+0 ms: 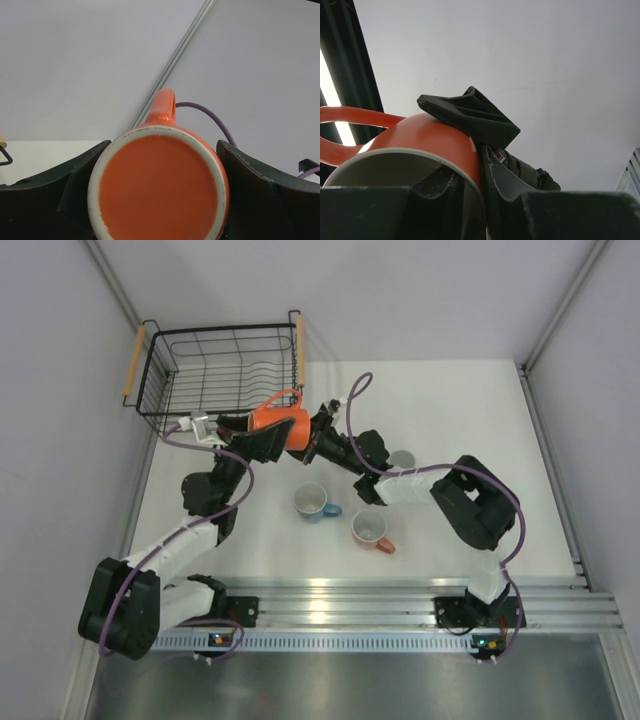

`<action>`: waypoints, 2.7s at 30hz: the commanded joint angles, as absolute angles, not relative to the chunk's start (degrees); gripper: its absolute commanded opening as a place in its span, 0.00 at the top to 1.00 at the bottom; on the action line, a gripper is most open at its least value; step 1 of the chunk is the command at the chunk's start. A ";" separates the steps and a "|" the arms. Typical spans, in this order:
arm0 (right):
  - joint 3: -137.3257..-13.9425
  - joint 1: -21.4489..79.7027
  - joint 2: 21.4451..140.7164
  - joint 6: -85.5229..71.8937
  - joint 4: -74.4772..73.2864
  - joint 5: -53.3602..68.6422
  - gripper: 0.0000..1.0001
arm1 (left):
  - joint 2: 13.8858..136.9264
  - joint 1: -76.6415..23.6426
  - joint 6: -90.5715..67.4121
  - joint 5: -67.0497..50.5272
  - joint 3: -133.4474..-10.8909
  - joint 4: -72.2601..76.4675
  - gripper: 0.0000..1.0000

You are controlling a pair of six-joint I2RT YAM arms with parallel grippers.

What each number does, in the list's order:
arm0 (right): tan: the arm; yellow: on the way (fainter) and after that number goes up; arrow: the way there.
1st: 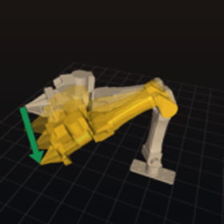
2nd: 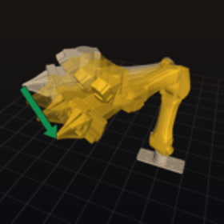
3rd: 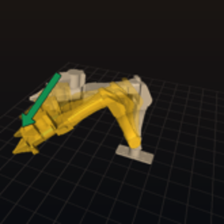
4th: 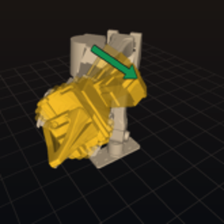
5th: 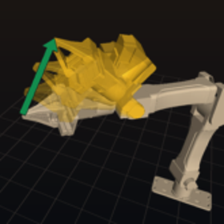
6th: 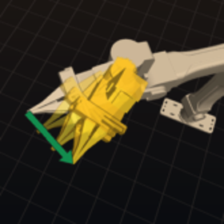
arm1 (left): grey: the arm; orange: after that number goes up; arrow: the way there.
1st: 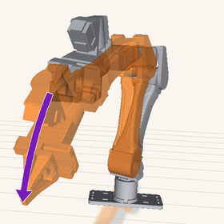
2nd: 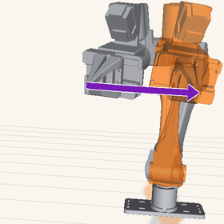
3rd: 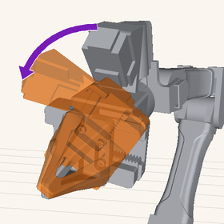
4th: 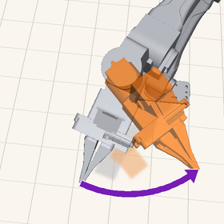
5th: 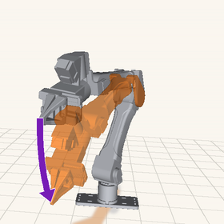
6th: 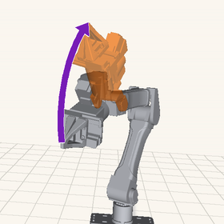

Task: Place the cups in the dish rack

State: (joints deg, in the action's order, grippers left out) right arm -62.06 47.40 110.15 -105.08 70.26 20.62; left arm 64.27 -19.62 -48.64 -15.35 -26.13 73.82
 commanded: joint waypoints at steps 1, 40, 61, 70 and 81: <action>-64.78 49.83 110.39 -105.03 98.00 23.47 0.99 | 63.55 -19.60 -50.63 -13.80 -28.30 79.72 1.00; -55.81 45.44 108.28 -102.66 98.09 21.45 0.55 | 57.83 -16.79 -49.75 -4.13 -27.95 77.44 1.00; -51.50 39.82 107.05 -100.81 98.09 22.32 0.55 | 65.89 -7.83 -29.45 -8.43 -57.72 35.69 1.00; -49.66 36.39 103.28 -99.49 98.09 24.43 0.55 | 88.99 -0.35 -21.63 -7.21 -74.07 32.08 1.00; -52.82 31.38 97.91 -97.56 97.82 30.76 0.56 | 114.94 -0.35 -10.57 -3.26 -100.79 24.45 1.00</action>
